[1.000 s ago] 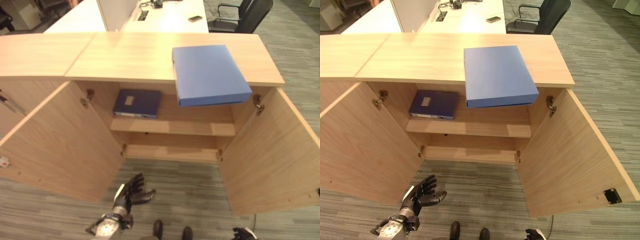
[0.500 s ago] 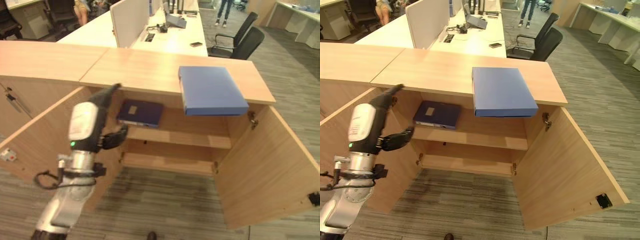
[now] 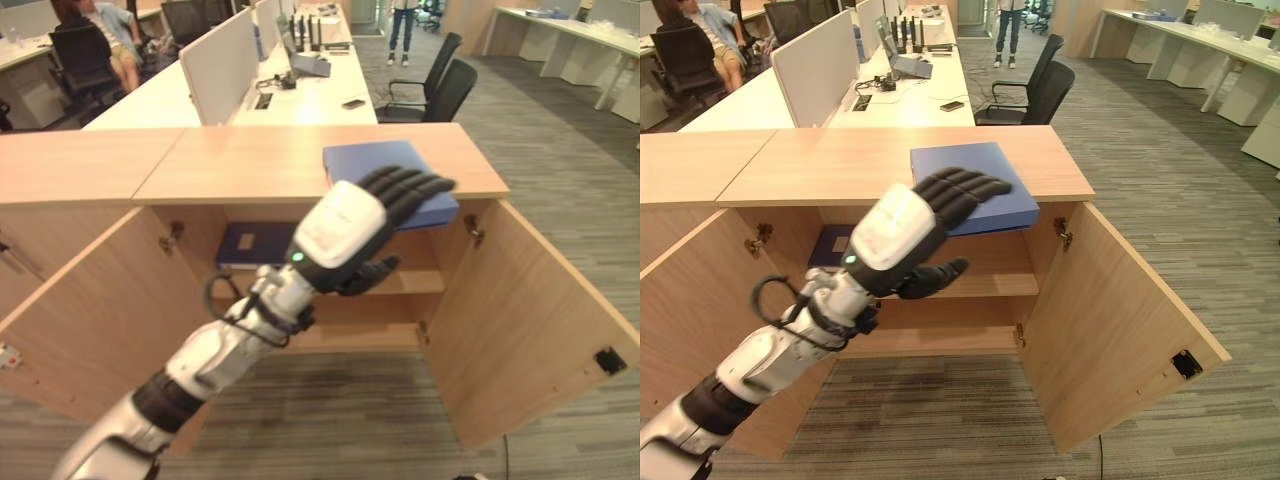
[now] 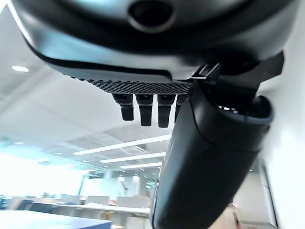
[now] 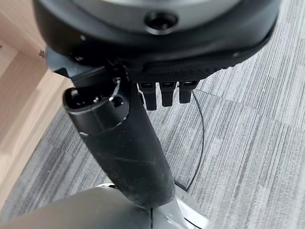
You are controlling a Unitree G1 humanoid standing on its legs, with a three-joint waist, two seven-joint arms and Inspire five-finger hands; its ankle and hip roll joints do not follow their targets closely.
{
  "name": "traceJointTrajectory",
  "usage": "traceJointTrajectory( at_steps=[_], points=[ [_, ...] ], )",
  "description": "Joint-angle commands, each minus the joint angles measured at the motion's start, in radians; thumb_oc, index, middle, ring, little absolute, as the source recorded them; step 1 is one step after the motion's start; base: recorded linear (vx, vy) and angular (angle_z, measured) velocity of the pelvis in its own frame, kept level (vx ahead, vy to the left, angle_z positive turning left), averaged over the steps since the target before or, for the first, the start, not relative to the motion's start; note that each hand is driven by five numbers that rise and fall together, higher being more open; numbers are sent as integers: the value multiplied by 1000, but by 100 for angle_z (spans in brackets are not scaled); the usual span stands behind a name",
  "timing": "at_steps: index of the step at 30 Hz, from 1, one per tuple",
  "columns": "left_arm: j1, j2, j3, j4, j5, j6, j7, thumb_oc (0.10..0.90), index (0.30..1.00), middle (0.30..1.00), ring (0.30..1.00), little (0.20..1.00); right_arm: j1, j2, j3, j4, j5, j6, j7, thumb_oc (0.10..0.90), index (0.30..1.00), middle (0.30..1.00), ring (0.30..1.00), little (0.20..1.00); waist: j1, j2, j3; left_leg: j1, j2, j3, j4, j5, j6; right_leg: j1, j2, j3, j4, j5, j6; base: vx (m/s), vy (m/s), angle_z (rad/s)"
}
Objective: Put the empty folder in the office cabinet
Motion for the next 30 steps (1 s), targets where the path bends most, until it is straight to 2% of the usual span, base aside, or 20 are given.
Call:
traceJointTrajectory(
  at_steps=[1,7,10,12,22,30],
  points=[
    [-168,-9,17,80,56,35,65,800,900,900,900,900,-53,-17,35,11,-4,-10,-19,800,900,900,900,900,10,-64,-21,20,26,3,-6,-128,-36,13,-85,0,6,-70,116,-30,6,-5],
    [-324,-89,-84,306,195,122,101,800,900,900,900,900,-68,-20,48,37,0,-5,-24,800,900,900,900,900,-10,-56,-28,26,29,13,-6,-134,-36,12,-85,7,6,-72,119,22,3,-2],
    [-359,-115,-103,374,222,148,112,800,900,900,900,900,-71,-23,49,43,1,-3,-24,800,900,900,900,900,-14,-54,-28,30,30,16,-6,-144,-36,15,-85,11,6,-79,121,11,3,-4],
    [-393,-136,-115,458,253,193,121,800,900,900,900,900,-73,-25,51,48,3,-2,-25,800,900,900,900,900,-21,-52,-29,32,32,21,-6,-145,-36,13,-83,13,6,-78,121,21,-3,-16],
    [-423,-152,-68,605,279,295,176,800,900,900,900,900,-63,-19,51,61,7,0,-22,800,900,900,900,900,-28,-56,-30,41,38,40,-6,-149,-37,11,-78,26,6,-79,122,-1,-3,-8],
    [-460,-158,-62,656,276,330,193,800,900,900,900,900,-65,-19,60,65,5,0,-21,800,900,900,900,900,-34,-56,-35,47,41,45,-6,-153,-37,14,-76,33,6,-82,124,1,-2,-2]
  ],
)
